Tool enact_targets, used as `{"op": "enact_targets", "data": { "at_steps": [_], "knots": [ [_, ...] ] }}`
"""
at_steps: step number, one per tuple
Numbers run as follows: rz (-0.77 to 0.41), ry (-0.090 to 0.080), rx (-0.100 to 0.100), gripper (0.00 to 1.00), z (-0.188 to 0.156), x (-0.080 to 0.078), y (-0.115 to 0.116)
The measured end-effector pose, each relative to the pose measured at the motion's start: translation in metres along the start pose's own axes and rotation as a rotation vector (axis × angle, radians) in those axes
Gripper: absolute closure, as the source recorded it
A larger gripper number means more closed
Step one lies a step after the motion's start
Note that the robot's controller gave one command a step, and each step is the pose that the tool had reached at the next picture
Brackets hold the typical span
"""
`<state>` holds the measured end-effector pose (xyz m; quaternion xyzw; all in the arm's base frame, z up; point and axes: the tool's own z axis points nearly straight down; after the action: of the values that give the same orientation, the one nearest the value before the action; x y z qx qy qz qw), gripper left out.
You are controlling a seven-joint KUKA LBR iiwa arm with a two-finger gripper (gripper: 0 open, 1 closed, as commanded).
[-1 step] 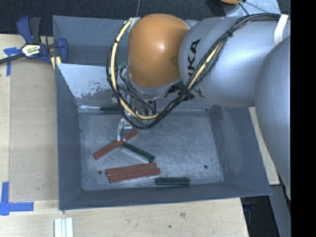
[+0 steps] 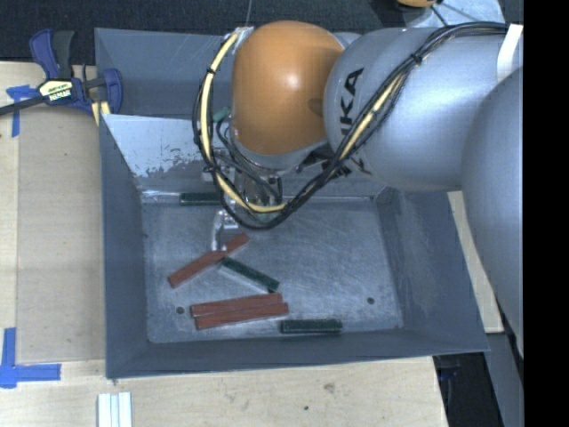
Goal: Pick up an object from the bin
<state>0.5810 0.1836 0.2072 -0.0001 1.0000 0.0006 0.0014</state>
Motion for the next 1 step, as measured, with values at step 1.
{"op": "enact_targets", "data": {
  "at_steps": [1],
  "knots": [
    [-0.071,-0.005,0.0,0.0,0.0427,0.0141,0.0023]
  ]
}}
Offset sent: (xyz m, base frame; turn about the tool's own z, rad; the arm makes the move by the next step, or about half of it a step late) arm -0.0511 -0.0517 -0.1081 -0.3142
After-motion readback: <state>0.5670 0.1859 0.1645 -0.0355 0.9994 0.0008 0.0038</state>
